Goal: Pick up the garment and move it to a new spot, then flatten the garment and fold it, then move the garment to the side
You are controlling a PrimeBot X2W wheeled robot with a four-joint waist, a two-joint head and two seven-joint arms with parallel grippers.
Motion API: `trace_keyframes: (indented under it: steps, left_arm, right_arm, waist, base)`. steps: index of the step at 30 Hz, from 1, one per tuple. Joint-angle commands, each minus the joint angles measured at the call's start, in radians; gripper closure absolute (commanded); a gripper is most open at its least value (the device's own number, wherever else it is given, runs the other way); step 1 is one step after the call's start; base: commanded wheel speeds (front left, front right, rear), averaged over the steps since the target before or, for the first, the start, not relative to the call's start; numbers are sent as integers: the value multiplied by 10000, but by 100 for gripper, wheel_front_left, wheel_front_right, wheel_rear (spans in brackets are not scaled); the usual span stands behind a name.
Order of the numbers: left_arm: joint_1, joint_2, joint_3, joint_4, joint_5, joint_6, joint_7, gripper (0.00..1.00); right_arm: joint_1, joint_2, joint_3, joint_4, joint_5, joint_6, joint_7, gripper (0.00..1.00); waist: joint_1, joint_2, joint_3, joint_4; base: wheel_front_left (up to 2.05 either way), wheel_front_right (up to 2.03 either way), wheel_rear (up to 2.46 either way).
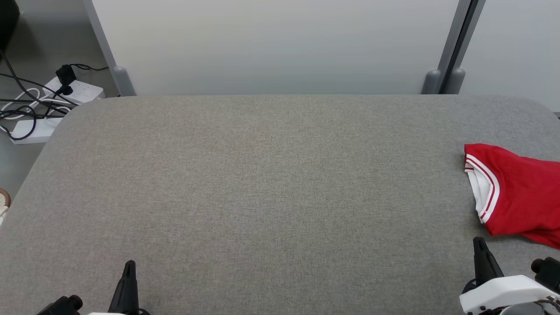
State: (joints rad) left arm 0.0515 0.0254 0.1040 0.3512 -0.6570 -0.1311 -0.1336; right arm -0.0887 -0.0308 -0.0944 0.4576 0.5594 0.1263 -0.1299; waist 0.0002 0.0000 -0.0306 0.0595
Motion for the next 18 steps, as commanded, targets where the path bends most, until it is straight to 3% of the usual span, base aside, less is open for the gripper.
trace_keyframes:
  steps: [1,18]
  left_arm:
    - [-565,178,73,-328,-408,1,76,100]
    - [-768,192,80,-473,-2200,2,548,100]
  right_arm:
    - [-270,-139,-10,-420,429,16,97,100]
    - [-255,-150,-48,-756,2409,21,558,100]
  waist:
    - [-1,0,9,-16]
    - [-1,0,73,-130]
  base:
    - [0,0,0]
    - [0,0,0]
